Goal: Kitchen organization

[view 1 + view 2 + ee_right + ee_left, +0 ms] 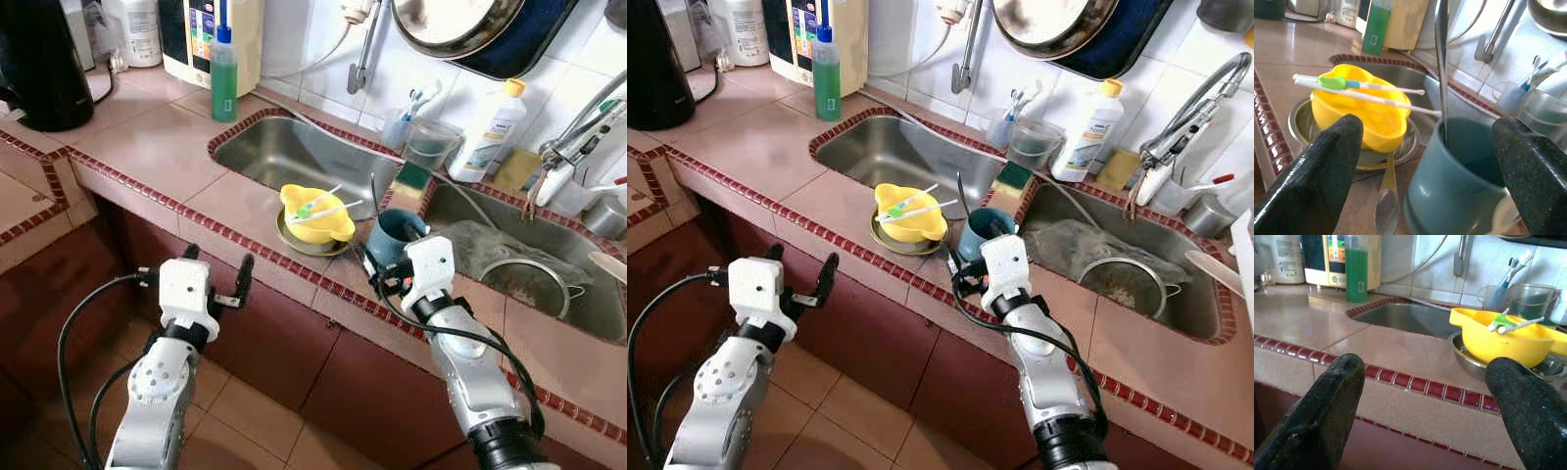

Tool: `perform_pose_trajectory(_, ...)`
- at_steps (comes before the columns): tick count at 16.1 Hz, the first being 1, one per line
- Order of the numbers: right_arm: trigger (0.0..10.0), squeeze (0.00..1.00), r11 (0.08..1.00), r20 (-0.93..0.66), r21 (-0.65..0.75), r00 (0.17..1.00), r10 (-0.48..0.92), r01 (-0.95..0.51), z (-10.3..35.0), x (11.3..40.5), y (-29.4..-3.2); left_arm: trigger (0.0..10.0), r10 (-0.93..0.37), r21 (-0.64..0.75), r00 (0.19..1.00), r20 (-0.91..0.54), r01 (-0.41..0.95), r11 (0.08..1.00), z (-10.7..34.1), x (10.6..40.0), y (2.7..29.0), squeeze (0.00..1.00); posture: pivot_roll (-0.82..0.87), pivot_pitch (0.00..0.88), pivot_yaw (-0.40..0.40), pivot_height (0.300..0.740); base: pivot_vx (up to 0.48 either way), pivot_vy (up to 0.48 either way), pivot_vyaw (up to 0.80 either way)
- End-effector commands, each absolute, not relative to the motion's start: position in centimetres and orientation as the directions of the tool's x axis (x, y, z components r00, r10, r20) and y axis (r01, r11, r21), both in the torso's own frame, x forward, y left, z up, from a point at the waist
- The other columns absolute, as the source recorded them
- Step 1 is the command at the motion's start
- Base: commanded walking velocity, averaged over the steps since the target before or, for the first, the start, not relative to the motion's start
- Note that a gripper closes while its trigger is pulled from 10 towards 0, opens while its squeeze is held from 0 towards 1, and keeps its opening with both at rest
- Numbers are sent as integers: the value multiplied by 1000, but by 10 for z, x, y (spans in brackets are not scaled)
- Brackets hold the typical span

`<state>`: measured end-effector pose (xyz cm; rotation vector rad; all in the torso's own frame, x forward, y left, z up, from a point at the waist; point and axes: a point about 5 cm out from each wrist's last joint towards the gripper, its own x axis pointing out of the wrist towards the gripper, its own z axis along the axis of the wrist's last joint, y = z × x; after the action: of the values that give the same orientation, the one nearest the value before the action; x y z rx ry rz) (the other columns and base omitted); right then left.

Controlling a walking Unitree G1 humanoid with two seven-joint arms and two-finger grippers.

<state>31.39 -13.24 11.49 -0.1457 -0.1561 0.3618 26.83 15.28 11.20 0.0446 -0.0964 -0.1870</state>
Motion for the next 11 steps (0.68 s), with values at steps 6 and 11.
perform_pose_trajectory(6,10000,0,933,154,-212,933,327,-292,138,342,-152,10000,-409,129,904,123,394,910,131,277,117,0,52,0,-141,740,0,0,0)
perform_pose_trajectory(11,10000,0,916,103,-218,926,364,-336,139,355,-155,10000,-548,200,828,124,520,831,139,266,96,0,63,0,-145,740,0,0,0)
